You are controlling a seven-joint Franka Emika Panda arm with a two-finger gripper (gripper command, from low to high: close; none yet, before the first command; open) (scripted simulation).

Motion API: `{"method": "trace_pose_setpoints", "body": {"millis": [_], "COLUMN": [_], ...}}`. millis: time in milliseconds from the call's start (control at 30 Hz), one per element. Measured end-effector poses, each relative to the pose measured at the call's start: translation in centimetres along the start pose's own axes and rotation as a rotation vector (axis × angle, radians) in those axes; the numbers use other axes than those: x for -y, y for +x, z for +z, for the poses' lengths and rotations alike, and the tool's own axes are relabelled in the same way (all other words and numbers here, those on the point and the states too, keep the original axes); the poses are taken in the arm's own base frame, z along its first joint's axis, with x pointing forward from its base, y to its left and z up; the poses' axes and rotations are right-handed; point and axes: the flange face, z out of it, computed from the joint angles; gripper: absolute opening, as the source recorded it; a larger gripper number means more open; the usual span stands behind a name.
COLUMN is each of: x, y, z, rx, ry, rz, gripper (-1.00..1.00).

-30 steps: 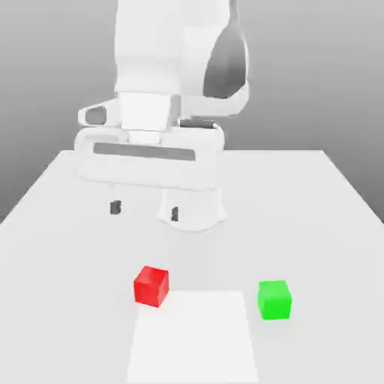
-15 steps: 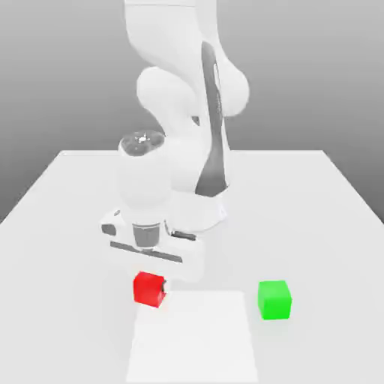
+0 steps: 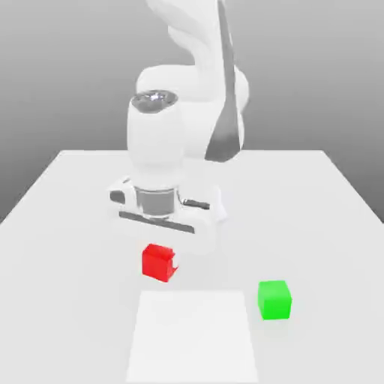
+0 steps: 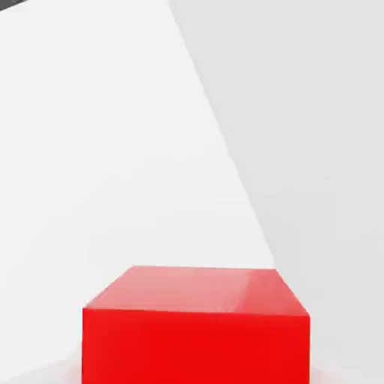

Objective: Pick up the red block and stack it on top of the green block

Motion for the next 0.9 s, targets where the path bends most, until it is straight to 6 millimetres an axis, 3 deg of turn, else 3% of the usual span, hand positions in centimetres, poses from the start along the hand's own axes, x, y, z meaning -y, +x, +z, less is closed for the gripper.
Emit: {"method": "trace_pose_setpoints", "body": {"millis": [233,467,800,833,900], "x": [3.9,5.8,6.1,6.0,6.0], "y": [-7.3,-15.6,-16.5,-16.6,-16.6], "z": [-1.4,-2.5,3.2,3.8,3.8], "rx": [0.001,0.003,-0.001,0.001,0.001], "ry": [0.003,-0.002,-0.001,-0.002,-0.002], "rz": [0.121,0.236,0.255,0.253,0.253], "gripper": [-1.00,-1.00,-1.00,1.00,1.00]}}
